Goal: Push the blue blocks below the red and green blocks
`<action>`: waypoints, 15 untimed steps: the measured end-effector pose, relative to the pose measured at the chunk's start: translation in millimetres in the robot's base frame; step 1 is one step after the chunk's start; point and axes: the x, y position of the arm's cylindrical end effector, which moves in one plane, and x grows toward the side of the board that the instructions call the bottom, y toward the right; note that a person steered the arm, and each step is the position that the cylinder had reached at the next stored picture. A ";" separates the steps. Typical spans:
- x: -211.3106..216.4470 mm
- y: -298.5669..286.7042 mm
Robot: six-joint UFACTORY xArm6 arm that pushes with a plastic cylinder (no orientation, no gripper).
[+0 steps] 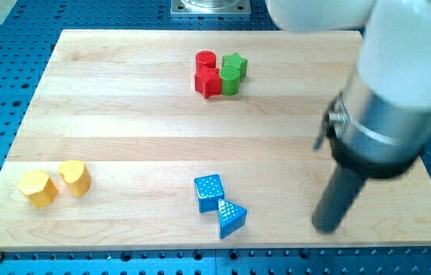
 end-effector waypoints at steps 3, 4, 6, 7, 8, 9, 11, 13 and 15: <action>1.4 -202.3; 1.4 -222.0; -0.8 -278.3; -10.1 -245.5; -23.8 -184.7; -35.4 -174.6; -81.6 -252.0; -207.1 -246.5; -229.5 -259.0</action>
